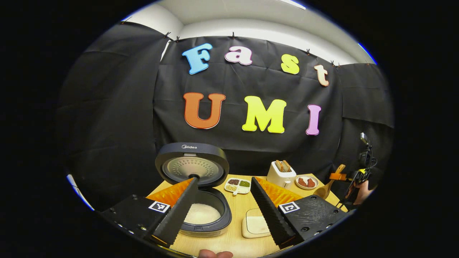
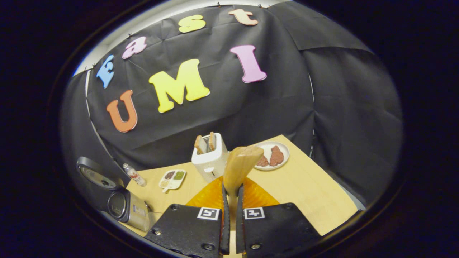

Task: Close the left gripper, press the button to open the rice cooker; take a wooden spoon from the chopstick holder with the right hand, scoop a spoonful of rice and pour it into the rice cooker, then put the wooden spoon back into the chopstick holder.

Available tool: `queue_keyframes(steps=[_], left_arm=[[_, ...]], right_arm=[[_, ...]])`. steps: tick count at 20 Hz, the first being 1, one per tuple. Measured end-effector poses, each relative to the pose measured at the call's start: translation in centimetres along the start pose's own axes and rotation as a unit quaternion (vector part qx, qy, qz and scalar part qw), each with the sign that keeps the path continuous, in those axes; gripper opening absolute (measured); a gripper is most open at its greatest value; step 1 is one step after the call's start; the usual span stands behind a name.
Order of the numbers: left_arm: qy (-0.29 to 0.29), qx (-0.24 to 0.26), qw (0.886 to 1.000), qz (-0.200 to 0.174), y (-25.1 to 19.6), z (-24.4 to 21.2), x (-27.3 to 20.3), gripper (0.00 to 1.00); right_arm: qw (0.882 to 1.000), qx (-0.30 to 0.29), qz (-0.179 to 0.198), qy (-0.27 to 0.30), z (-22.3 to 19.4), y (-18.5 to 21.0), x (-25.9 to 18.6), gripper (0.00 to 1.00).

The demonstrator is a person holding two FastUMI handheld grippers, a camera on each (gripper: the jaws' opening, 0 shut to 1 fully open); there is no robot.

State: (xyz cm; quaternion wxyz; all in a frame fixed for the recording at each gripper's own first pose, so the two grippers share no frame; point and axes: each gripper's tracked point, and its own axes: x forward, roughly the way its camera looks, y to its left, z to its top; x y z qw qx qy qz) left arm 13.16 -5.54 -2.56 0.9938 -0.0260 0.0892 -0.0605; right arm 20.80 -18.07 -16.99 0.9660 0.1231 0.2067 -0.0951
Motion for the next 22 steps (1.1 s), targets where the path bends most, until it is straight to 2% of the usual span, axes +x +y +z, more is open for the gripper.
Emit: queue_keyframes(steps=[8,11,15,19,21,22], left_arm=[[0.023,0.008,1.000,-0.015,-3.0,0.1,1.2,0.95],[0.030,0.011,0.999,-0.020,-4.1,0.1,1.1,0.95],[0.042,0.018,0.999,-0.023,-4.3,-0.2,1.1,0.95],[0.037,0.011,0.999,-0.028,-4.6,0.2,1.2,0.95],[0.031,0.008,0.999,-0.030,-4.5,0.6,0.7,0.95],[0.027,0.006,0.999,-0.030,-4.5,0.9,0.5,0.95]], right_arm=[[0.999,0.032,-0.021,0.017,-4.4,-3.6,5.1,0.12],[0.998,0.051,-0.020,0.026,-6.0,-4.0,6.2,0.12],[0.999,0.043,-0.007,0.022,-7.2,-3.4,6.6,0.14],[0.999,0.043,0.005,0.008,-6.2,-2.7,6.3,0.21],[0.999,0.037,0.006,-0.009,-4.8,-2.7,5.7,0.31],[0.999,0.032,0.003,-0.018,-4.0,-2.8,5.2,0.46]])
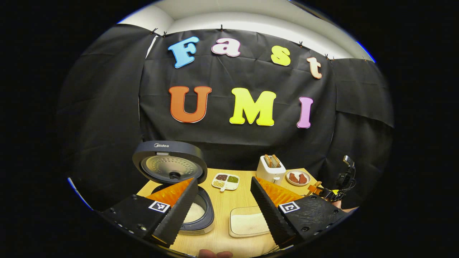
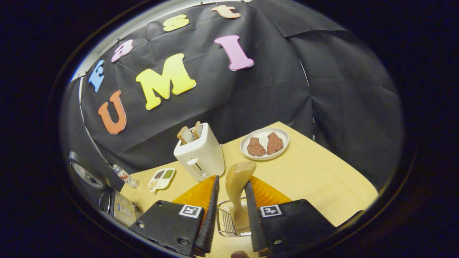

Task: Close the left gripper, press the button to open the rice cooker; take a wooden spoon from the chopstick holder with the right hand, scoop a spoonful of rice and pour it into the rice cooker, then put the wooden spoon back into the chopstick holder.

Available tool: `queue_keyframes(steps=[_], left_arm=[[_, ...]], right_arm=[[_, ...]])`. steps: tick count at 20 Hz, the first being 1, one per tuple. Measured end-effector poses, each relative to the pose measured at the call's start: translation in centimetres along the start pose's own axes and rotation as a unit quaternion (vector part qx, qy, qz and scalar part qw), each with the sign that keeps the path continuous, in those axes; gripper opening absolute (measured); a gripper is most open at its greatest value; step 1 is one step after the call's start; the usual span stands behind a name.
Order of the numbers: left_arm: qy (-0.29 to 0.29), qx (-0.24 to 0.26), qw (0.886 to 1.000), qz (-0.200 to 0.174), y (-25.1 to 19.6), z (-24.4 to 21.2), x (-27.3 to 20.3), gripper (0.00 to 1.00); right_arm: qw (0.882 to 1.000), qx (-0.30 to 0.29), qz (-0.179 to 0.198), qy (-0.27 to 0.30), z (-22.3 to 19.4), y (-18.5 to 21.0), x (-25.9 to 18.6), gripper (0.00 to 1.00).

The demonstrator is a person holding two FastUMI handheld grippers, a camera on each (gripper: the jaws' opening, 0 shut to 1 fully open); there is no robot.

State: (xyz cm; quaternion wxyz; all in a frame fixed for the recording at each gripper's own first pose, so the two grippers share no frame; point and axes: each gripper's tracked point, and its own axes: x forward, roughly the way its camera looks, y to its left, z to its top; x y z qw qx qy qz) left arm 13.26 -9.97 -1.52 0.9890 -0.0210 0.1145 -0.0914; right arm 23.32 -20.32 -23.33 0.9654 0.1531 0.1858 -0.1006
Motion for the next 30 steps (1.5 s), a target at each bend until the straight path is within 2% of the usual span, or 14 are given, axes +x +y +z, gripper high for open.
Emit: queue_keyframes(steps=[1,2,4,6,8,10,13,17,19,21,23,25,30], left_arm=[[-0.005,-0.001,1.000,0.000,0.0,0.3,-0.3,0.95],[-0.011,-0.003,1.000,0.000,0.1,0.7,-0.3,0.95],[-0.026,-0.006,1.000,0.004,0.3,1.5,-0.7,0.95],[-0.035,-0.008,0.999,0.020,1.2,2.3,-0.9,0.95],[-0.045,-0.006,0.999,0.029,2.2,3.2,-0.7,0.95],[-0.057,-0.009,0.998,0.030,2.5,4.4,-0.6,0.95],[-0.074,-0.008,0.996,0.045,4.1,6.2,-0.1,0.95],[-0.075,0.002,0.994,0.082,7.5,7.7,1.9,0.95],[-0.079,-0.004,0.993,0.090,8.9,8.4,3.4,0.95],[-0.072,-0.002,0.992,0.106,10.9,8.4,5.3,0.95],[-0.063,-0.001,0.991,0.116,12.6,8.3,7.3,0.95],[-0.050,0.006,0.991,0.120,13.5,7.9,9.2,0.95],[0.015,0.018,0.992,0.121,15.0,5.6,13.1,0.95]], right_arm=[[1.000,-0.004,-0.003,-0.011,1.0,0.0,-0.4,0.51],[1.000,-0.008,-0.004,-0.022,2.1,-0.1,-1.1,0.68],[0.999,-0.015,-0.004,-0.042,4.2,0.2,-2.6,0.83],[0.997,-0.032,-0.004,-0.063,6.2,0.5,-4.3,0.92],[0.995,-0.056,0.000,-0.079,7.7,1.2,-6.1,0.93],[0.993,-0.079,0.006,-0.090,9.1,1.9,-8.1,1.00],[0.989,-0.108,-0.006,-0.100,10.4,2.4,-10.7,0.98],[0.986,-0.123,0.002,-0.113,11.7,4.0,-14.1,1.00],[0.985,-0.127,0.007,-0.114,11.6,4.6,-15.7,0.98],[0.986,-0.130,0.015,-0.106,11.0,5.0,-16.8,1.00],[0.986,-0.130,0.013,-0.106,10.9,4.4,-17.9,0.98],[0.987,-0.122,0.003,-0.106,10.6,3.5,-18.9,1.00],[0.990,-0.120,-0.029,-0.075,8.5,0.2,-20.3,0.98]])
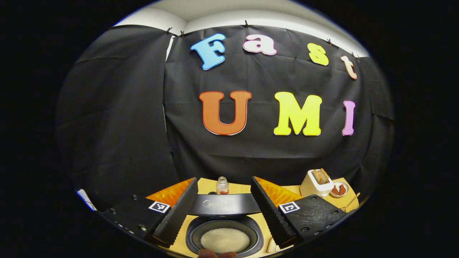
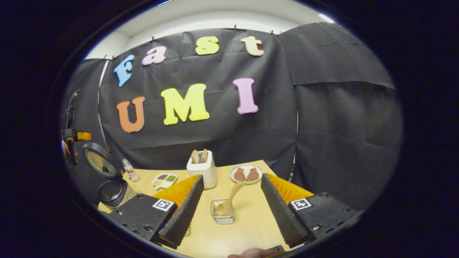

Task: Close the left gripper, press the button to open the rice cooker; take a wooden spoon from the chopstick holder with the right hand, scoop a spoonful of rice and pour it into the rice cooker, then put the wooden spoon back into the chopstick holder.

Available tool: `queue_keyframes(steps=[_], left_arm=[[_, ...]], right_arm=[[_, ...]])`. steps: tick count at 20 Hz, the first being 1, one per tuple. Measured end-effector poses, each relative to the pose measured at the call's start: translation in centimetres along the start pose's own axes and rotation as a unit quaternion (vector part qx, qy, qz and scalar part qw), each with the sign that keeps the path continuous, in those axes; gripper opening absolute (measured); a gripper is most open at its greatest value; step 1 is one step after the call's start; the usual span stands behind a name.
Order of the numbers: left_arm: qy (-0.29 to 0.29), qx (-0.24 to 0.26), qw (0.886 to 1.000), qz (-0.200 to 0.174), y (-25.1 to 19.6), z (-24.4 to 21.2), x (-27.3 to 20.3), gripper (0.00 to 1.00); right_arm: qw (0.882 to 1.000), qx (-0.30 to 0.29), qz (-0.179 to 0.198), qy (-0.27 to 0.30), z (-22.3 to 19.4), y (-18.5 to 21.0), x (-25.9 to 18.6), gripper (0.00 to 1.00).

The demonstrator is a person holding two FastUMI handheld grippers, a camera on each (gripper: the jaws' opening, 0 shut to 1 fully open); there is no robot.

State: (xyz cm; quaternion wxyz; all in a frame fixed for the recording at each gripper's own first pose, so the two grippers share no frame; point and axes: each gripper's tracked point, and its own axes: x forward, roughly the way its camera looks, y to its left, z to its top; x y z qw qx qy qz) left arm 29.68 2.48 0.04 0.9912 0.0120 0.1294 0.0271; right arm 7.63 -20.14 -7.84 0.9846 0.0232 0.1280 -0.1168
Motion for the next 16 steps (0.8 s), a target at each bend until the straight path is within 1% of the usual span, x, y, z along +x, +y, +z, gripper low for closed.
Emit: queue_keyframes(steps=[1,3,5,6,8,11,12,14,15,16], left_arm=[[0.008,0.003,1.000,0.004,0.2,-0.3,0.6,0.95],[0.021,0.007,1.000,0.010,0.7,-0.9,1.4,0.95],[0.032,0.003,0.999,0.011,1.0,-1.2,1.4,0.98],[0.039,-0.001,0.999,0.008,0.9,-1.5,1.2,0.99],[0.058,-0.004,0.998,0.006,0.8,-2.2,0.5,1.00],[0.088,-0.007,0.996,0.002,0.4,-3.8,-1.2,1.00],[0.100,-0.007,0.995,0.001,0.2,-4.6,-1.9,1.00],[0.128,-0.009,0.992,-0.006,-0.1,-6.8,-3.9,1.00],[0.144,-0.014,0.989,-0.007,-0.2,-8.0,-5.0,0.98],[0.158,-0.018,0.987,-0.008,-0.5,-9.3,-5.7,0.98]], right_arm=[[1.000,0.001,-0.005,0.003,-0.1,-0.5,-0.2,1.00],[1.000,0.001,-0.014,0.005,-0.4,-1.1,-0.6,1.00],[1.000,0.010,-0.016,0.007,-0.5,-1.2,-0.9,1.00],[1.000,0.019,-0.013,0.007,-0.3,-0.9,-0.9,0.99],[1.000,0.028,-0.006,0.006,-0.3,-0.3,-0.6,1.00],[1.000,0.025,0.015,0.006,-0.2,1.5,-0.2,0.98],[0.999,0.023,0.022,0.005,-0.2,2.2,-0.1,1.00],[0.999,0.023,0.037,0.006,-0.4,3.6,0.1,1.00],[0.999,0.023,0.044,0.007,-0.6,4.2,0.1,0.98],[0.998,0.023,0.051,0.010,-0.9,4.8,0.2,1.00]])
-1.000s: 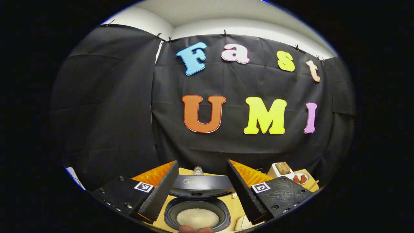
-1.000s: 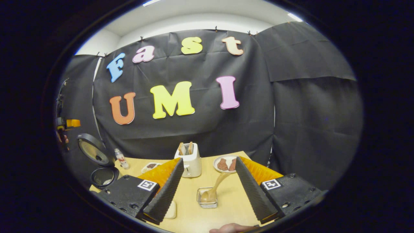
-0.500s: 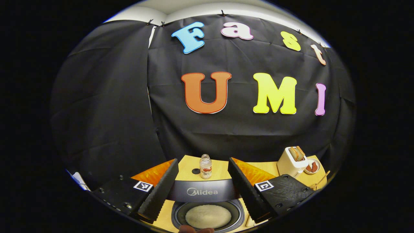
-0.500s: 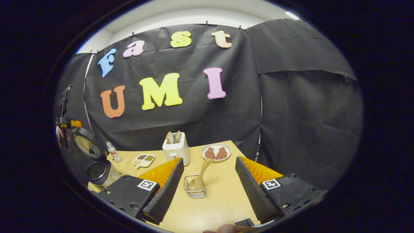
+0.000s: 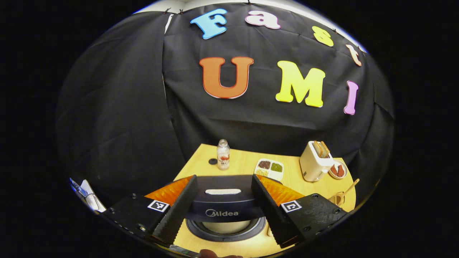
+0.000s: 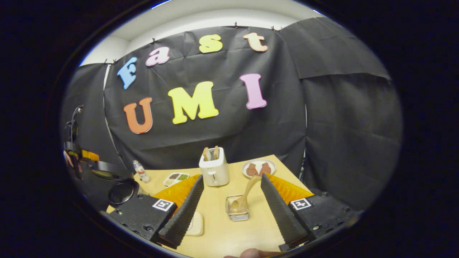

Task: Close the left gripper, press the button to open the rice cooker; take a wooden spoon from the chopstick holder with the right hand, scoop a spoonful of rice and pour it into the rice cooker, then put the wooden spoon back into the chopstick holder.

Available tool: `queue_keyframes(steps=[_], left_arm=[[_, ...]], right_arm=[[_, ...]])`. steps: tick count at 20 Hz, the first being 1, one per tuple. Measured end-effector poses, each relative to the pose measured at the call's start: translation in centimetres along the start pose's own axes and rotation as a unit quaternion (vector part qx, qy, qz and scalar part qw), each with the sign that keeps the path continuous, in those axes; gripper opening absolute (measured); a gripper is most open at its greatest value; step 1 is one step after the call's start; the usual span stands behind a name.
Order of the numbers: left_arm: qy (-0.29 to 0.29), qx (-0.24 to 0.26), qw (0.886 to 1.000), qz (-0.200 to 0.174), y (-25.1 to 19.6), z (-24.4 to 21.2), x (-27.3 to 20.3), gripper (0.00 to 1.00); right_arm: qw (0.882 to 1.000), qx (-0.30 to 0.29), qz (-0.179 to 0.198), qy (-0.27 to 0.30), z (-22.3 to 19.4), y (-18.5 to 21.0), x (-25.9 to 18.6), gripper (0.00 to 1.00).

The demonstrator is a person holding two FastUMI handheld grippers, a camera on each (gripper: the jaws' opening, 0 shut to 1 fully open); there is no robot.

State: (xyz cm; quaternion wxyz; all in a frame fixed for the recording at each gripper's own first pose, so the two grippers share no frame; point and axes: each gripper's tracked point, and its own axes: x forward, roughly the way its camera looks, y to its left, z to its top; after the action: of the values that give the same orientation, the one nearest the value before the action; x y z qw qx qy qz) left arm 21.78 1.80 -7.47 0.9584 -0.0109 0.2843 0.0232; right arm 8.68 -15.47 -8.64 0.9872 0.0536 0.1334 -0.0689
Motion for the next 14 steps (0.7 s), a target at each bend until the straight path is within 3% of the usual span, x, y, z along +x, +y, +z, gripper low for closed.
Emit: queue_keyframes(steps=[7,14], left_arm=[[0.057,-0.008,0.998,-0.002,-1.2,-7.0,-1.4,0.98],[0.118,-0.018,0.993,0.002,-1.2,-13.1,0.3,0.98]], right_arm=[[1.000,-0.002,0.021,0.020,-1.1,1.2,1.1,1.00],[0.999,-0.003,0.035,0.026,-1.2,1.8,2.5,0.98]])
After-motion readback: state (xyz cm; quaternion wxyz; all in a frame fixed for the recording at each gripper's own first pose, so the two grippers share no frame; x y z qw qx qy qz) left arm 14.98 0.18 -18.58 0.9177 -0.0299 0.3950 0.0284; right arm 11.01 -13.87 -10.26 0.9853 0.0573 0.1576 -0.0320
